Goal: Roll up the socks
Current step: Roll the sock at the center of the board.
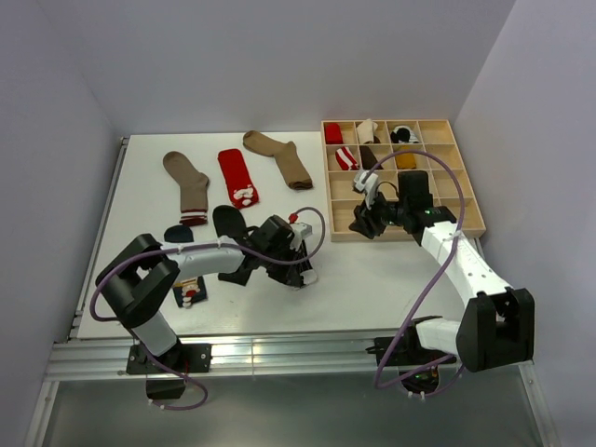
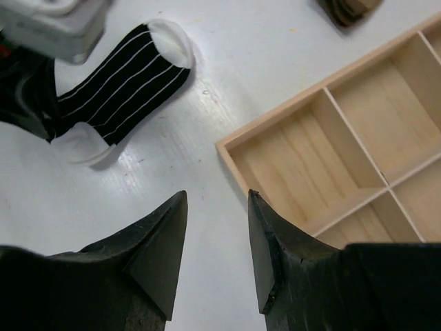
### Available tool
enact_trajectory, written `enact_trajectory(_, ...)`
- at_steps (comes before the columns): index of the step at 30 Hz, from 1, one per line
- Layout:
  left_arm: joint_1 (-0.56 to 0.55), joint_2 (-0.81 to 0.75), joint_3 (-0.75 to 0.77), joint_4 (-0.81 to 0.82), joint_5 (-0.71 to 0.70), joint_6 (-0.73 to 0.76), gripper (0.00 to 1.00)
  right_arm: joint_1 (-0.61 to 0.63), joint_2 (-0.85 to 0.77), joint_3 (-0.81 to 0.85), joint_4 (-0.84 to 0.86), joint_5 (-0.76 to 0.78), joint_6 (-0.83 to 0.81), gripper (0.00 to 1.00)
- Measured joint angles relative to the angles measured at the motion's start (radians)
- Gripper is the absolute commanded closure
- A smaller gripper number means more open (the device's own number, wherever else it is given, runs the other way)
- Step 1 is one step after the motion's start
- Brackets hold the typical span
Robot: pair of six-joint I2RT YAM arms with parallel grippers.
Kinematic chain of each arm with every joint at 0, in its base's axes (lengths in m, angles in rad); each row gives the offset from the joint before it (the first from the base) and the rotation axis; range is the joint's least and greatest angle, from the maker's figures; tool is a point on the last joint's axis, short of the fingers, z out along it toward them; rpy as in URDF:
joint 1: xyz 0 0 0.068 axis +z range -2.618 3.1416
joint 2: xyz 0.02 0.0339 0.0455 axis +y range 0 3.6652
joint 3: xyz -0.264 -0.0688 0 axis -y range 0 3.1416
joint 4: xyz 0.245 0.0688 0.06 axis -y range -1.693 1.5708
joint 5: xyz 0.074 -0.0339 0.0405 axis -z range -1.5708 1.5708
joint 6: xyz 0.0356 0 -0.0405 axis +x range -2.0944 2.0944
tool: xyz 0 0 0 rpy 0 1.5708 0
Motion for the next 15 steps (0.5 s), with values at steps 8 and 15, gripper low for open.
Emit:
enact_trajectory(8,0.075,0.005,0.063,-0.089,0.163,-0.080,0.75,0.060,-0.007,-0.053,-0.051,-0.071,-0.121,0.51)
enact_trajectory(15,0.097,0.060,0.089,-0.110,0.221,-0.103,0.74,0.194,-0.048,-0.148,-0.045,-0.051,-0.150,0.44)
